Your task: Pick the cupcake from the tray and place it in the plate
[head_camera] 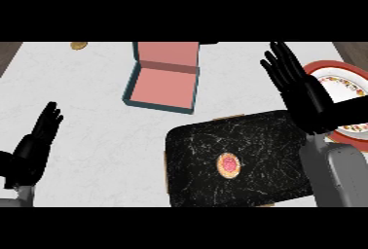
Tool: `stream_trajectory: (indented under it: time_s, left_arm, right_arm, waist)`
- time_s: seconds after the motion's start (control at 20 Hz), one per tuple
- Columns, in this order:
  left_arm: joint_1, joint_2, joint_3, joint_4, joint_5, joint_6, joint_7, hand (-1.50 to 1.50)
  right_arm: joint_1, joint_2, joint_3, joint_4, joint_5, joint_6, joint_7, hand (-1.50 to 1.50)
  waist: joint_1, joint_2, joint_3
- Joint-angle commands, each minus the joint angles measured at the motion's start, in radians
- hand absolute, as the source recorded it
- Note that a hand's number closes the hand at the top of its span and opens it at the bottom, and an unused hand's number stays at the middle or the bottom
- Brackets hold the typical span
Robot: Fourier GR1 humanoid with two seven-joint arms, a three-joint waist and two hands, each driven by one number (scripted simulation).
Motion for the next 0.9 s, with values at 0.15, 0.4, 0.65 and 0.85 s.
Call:
stream_trajectory:
  time_s: [0.15, 0.4, 0.65, 0.85]
  left_arm:
    - [-0.021, -0.133, -0.113, 0.030, -0.011, 0.046, 0.199, 0.00]
    - [0.020, -0.207, -0.159, 0.028, 0.044, 0.009, 0.227, 0.00]
    - [-0.024, -0.240, -0.157, 0.051, 0.033, 0.029, 0.287, 0.00]
    - [0.001, -0.244, -0.143, 0.035, -0.014, 0.013, 0.274, 0.00]
  right_arm:
    - [-0.098, -0.119, -0.087, 0.012, -0.018, 0.082, -0.020, 1.50]
    - [-0.026, -0.276, -0.132, 0.077, 0.324, -0.094, -0.100, 1.50]
    - [0.150, -0.103, -0.119, -0.006, 0.292, -0.155, -0.331, -1.50]
    - [0.137, -0.203, -0.161, -0.028, 0.253, -0.023, -0.285, -1.50]
  waist:
    - [0.029, -0.009, -0.011]
    - [0.022, -0.001, -0.010]
    - [0.025, -0.010, -0.011]
    - [0.035, -0.011, -0.011]
